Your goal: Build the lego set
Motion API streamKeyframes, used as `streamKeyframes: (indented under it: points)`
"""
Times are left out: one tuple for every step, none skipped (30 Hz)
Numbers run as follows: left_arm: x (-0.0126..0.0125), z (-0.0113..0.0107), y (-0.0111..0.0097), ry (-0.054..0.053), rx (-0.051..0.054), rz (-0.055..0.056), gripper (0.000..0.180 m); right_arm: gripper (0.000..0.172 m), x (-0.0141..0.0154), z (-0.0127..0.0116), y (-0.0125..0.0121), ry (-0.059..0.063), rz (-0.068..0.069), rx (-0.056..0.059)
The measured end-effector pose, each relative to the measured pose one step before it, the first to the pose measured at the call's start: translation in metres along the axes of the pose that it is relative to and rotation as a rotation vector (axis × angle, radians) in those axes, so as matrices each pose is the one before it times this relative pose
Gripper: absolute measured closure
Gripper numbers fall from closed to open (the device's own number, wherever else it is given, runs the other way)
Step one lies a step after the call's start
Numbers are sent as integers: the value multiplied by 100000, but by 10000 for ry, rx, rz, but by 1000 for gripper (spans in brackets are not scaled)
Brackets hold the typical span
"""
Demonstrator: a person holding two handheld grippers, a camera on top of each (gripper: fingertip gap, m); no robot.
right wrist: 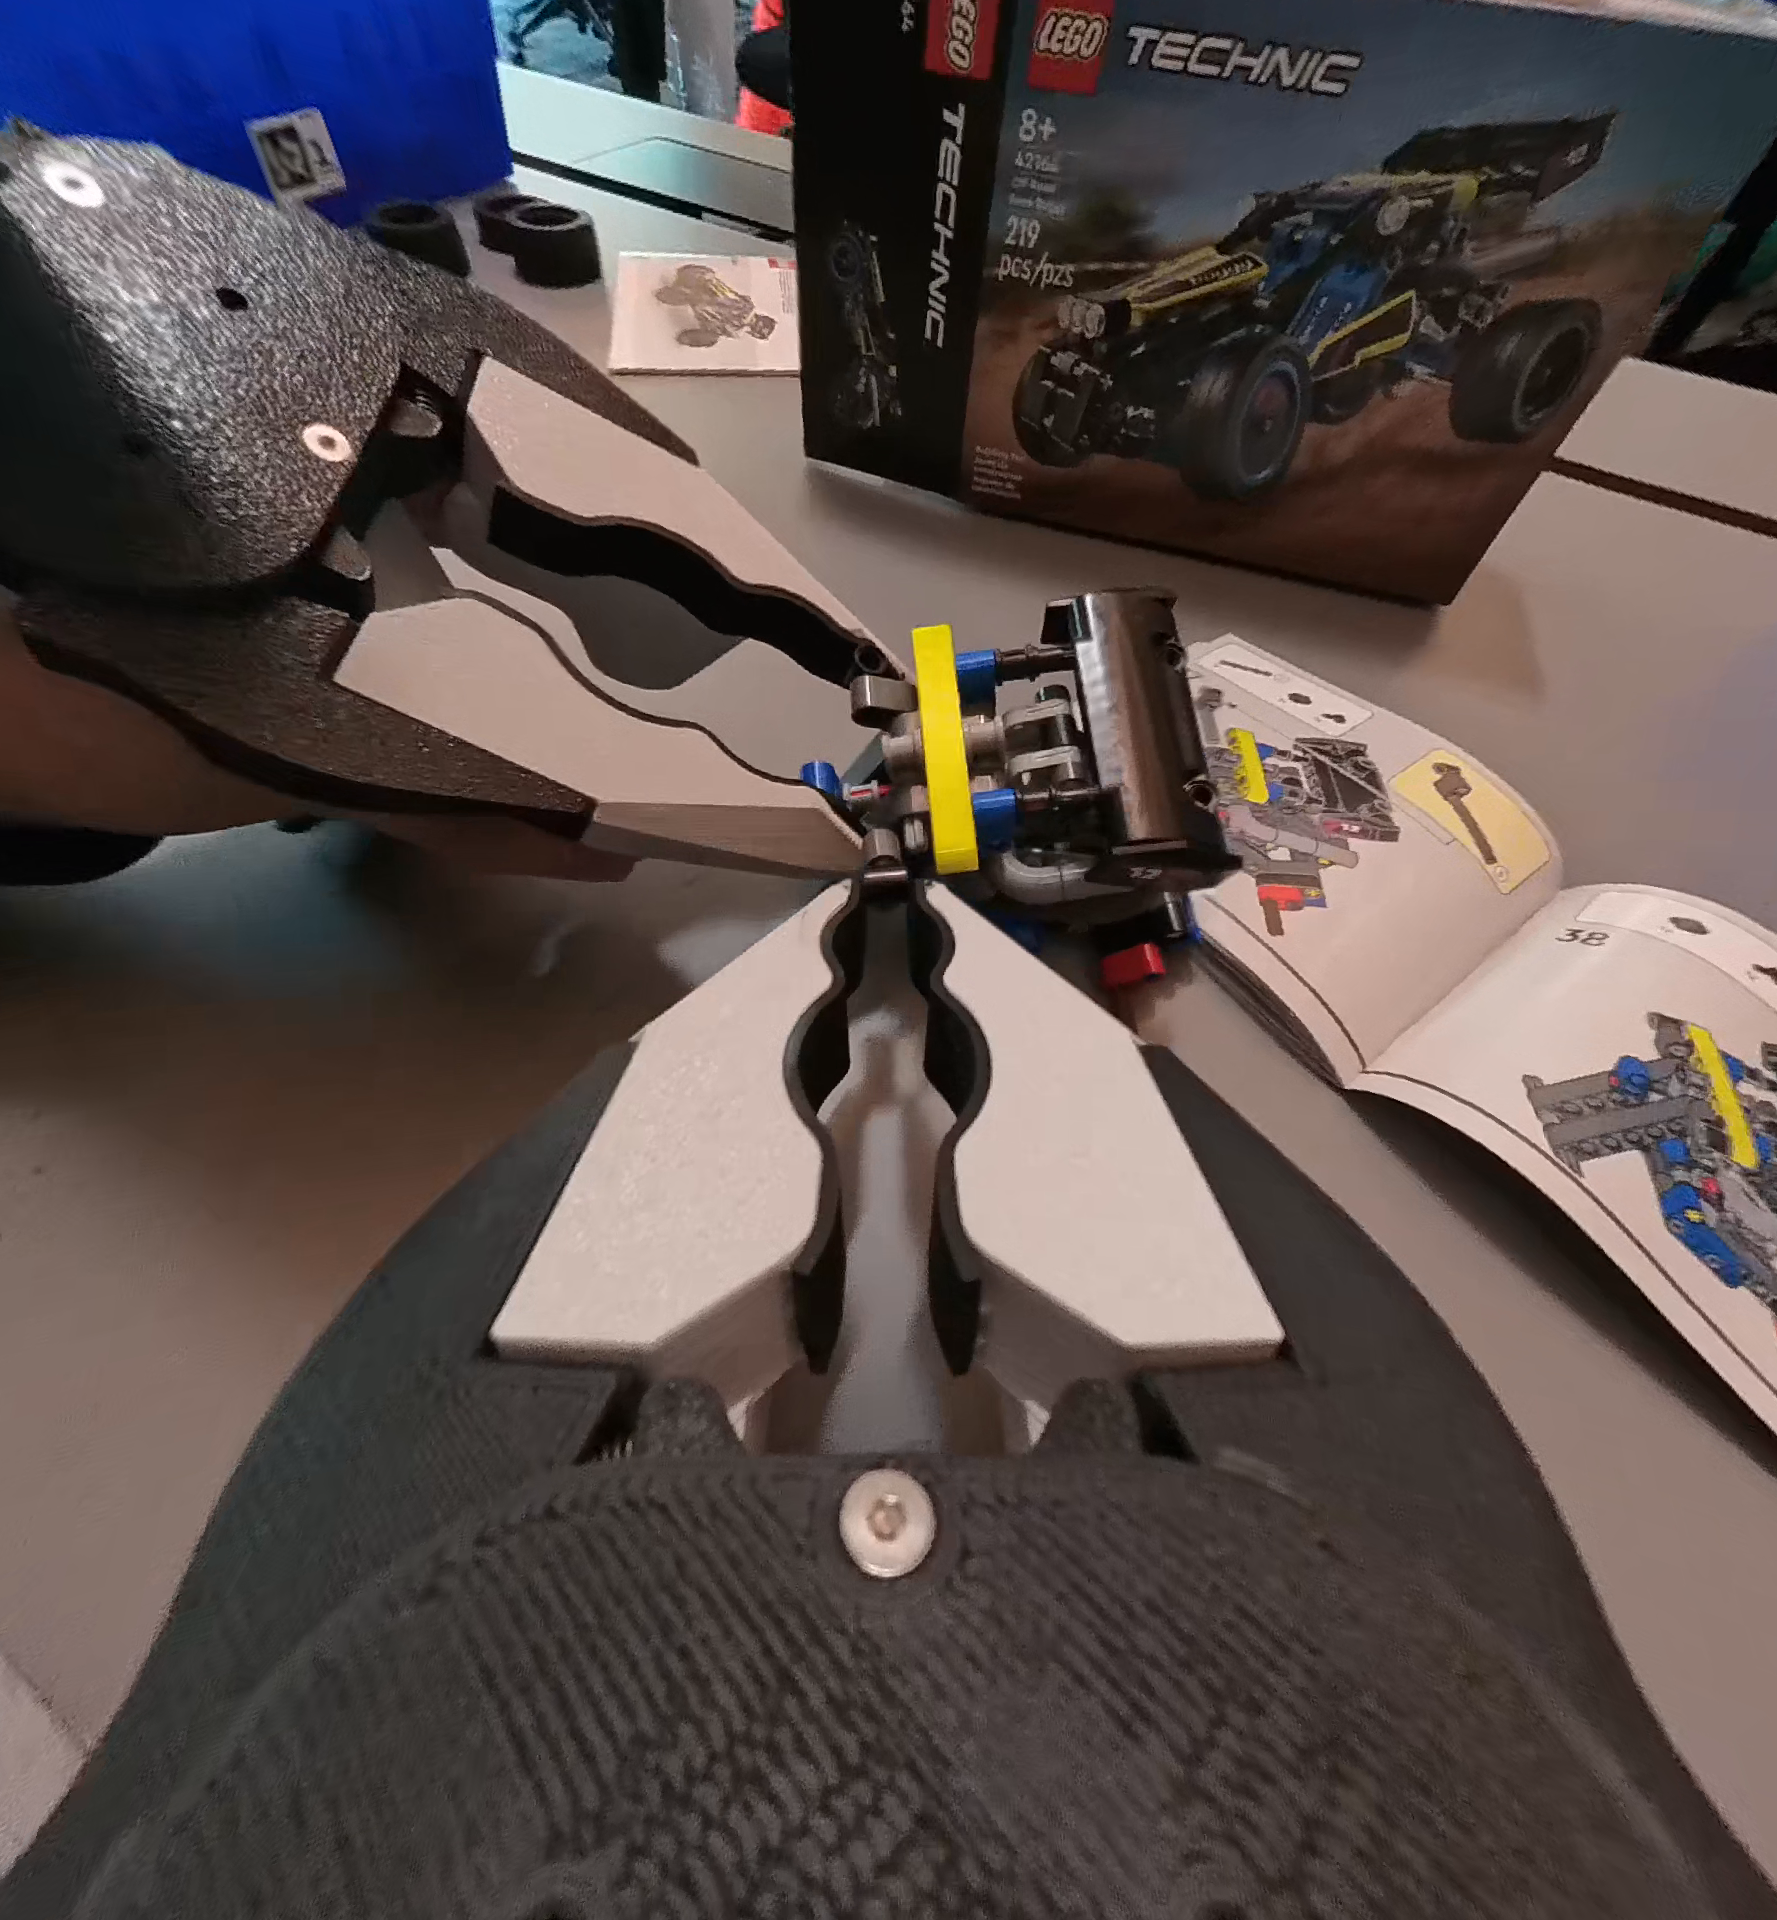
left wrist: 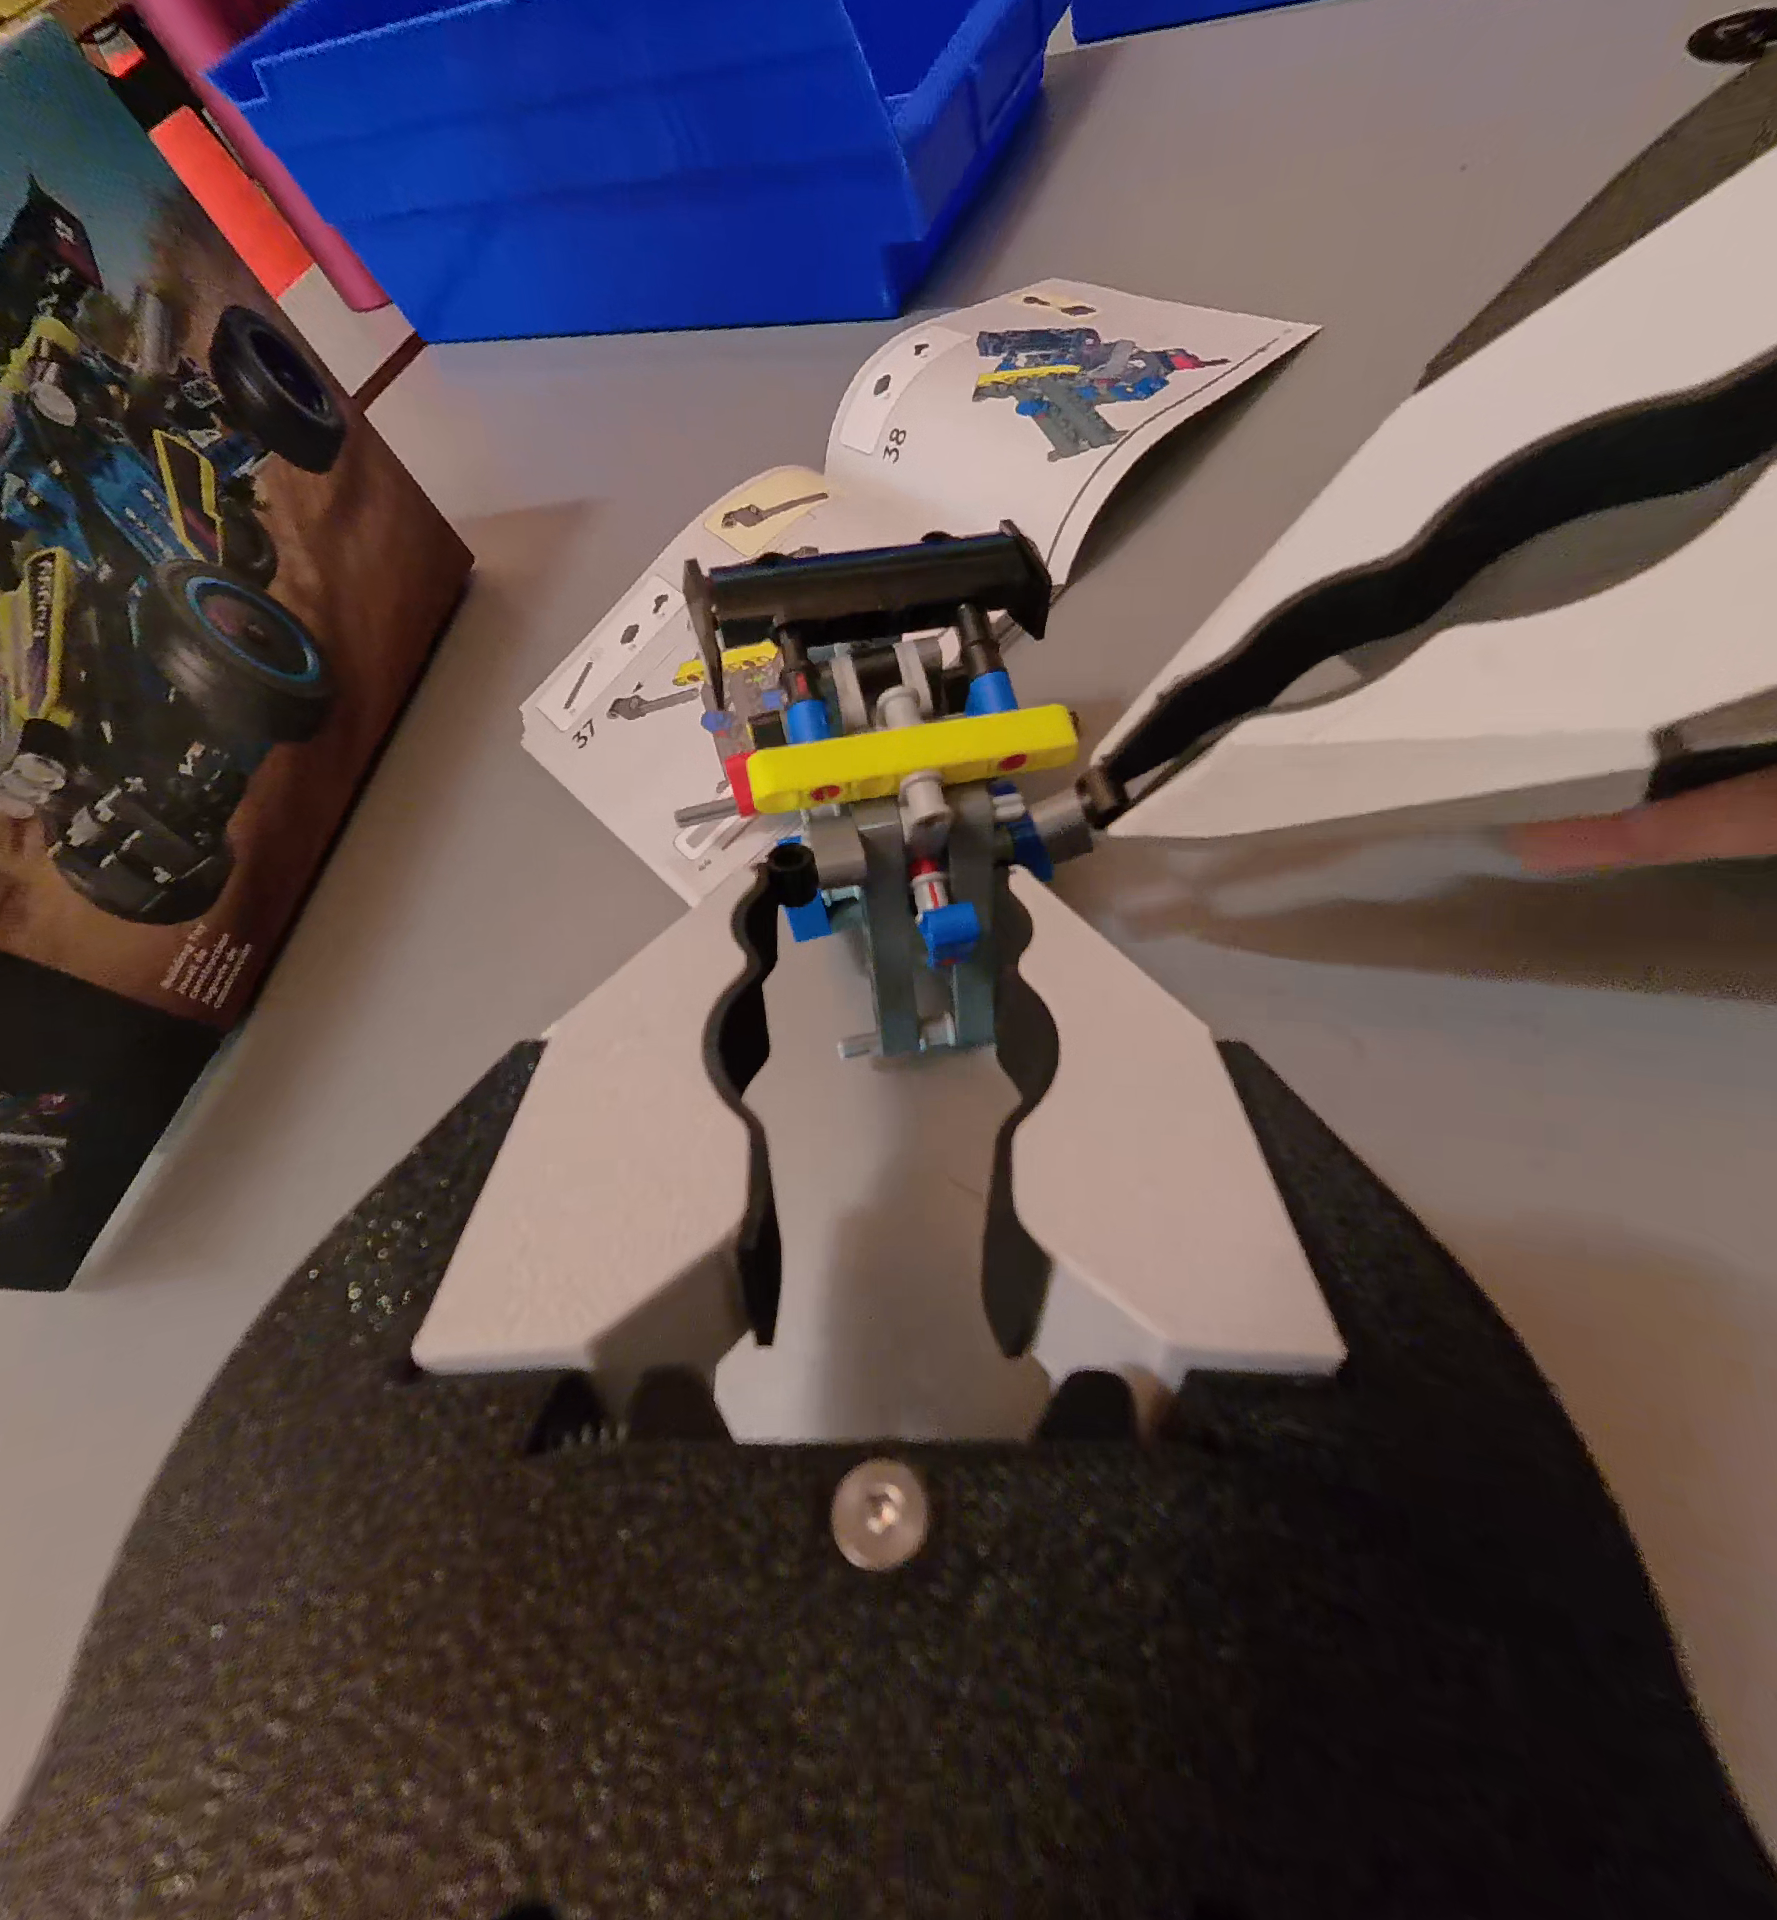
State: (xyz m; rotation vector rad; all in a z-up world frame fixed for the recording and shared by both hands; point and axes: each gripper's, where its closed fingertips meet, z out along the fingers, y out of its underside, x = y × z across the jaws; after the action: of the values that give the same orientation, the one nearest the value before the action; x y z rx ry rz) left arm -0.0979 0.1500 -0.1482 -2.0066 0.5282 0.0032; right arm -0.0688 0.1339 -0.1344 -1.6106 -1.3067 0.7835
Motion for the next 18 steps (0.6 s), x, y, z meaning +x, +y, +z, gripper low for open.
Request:
streamKeyframes:
  points:
    - [37, -21, -83, 42, -1, -26, 142, 167, 145, 83, 28, 250, -181, -45]
    - [-42, -24, -24, 13, -35, -36, 143, 167, 74, 63, -53, 223, -277, 17]
    - [-18, -19, -51, 47, -3, -47, 143, 167, 6, 46, -146, 219, -375, 85]
    - [-4, -4, -8, 68, -9, -92, 143, 167, -17, 47, -109, 265, -492, 62]
    - [21, 1, 69, 80, -37, -75, 143, 167, -75, 87, -83, 286, -683, 63]
    - [6, 12, 115, 72, -60, -42, 143, 167, -133, 96, -46, 310, -917, 79]
    - [23, 3, 92, 81, -34, -46, 143, 167, -129, 117, 71, 340, -961, 32]
    - [28, -8, 80, 94, -10, -69, 143, 167, -114, 126, 180, 337, -833, -48]
    - [-17, -20, 36, 81, 12, -89, 143, 167, -43, 65, 148, 352, -841, -28]
    - [-6, -8, 21, 77, 16, -105, 143, 167, 18, 0, 117, 317, -794, -26]
    - [-2, 0, 26, 76, 13, -86, 143, 167, 7, -21, 70, 235, -602, -27]
    - [-7, 0, 13, 60, 6, -61, 143, 167, 19, -59, 20, 185, -505, -5]
    - [0, 1, 6, 51, 7, -45, 143, 167, -7, -72, -28, 145, -504, 4]
    - [3, 9, 11, 43, 8, -50, 143, 167, 6, -60, -67, 133, -568, 14]
    - [-4, -6, 9, 33, 6, -56, 143, 167, 24, -46, 19, 166, -569, -49]
    - [-16, -1, 15, 27, 7, -50, 143, 167, 41, 0, 36, 188, -553, -73]
    - [-18, -12, 21, 31, 8, -47, 143, 167, 19, -49, -206, 179, -585, 82]
    - [-33, -9, 8, 33, -3, -53, 143, 167, -20, -40, -318, 131, -491, 151]
